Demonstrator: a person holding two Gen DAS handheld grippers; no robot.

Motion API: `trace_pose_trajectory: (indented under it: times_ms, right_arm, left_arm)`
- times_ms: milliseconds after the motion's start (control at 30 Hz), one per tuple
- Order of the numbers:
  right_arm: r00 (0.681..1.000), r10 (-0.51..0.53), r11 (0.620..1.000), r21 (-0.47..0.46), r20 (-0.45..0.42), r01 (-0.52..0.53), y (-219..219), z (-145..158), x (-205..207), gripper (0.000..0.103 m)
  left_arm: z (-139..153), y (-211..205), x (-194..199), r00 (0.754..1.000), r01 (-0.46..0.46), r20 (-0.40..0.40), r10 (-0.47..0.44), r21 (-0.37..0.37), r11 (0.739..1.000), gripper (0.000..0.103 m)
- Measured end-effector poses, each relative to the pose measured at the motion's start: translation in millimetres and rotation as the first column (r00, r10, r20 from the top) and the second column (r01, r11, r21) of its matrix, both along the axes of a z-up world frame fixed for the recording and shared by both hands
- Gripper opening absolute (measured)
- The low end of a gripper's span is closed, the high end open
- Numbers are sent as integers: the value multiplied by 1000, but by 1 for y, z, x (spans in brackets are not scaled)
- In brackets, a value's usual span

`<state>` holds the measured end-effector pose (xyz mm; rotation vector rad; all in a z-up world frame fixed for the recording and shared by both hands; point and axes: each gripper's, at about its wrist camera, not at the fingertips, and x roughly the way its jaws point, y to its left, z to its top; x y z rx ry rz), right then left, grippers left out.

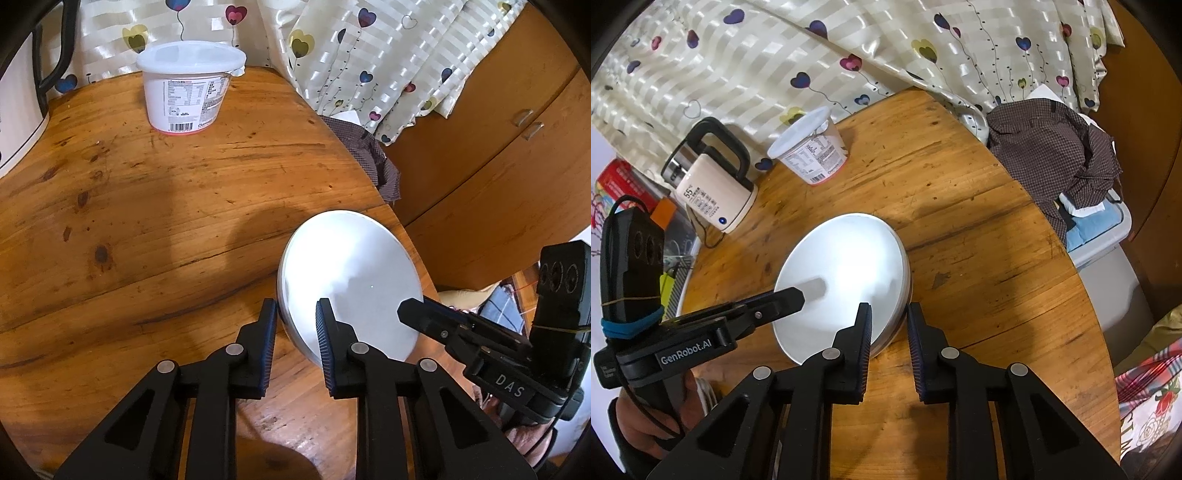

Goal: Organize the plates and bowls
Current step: 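Carry the white bowl with the right gripper and lower it onto the bowl stack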

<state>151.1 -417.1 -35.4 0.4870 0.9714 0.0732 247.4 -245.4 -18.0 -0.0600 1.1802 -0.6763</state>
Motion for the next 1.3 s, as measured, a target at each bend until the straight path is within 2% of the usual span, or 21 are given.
trace_pose_trajectory:
  times_ms: [600,1300]
  right_arm:
    - [1000,8,1000,-7,19,-8,8,15,-8,19]
    - [994,71,997,-19,81,-70,47,58,-47,19]
  left_arm:
    - [13,13,-10,1000,-17,20,18,-24,1000,23]
    - [52,60,-61,993,-78,79,82,-54,996,23]
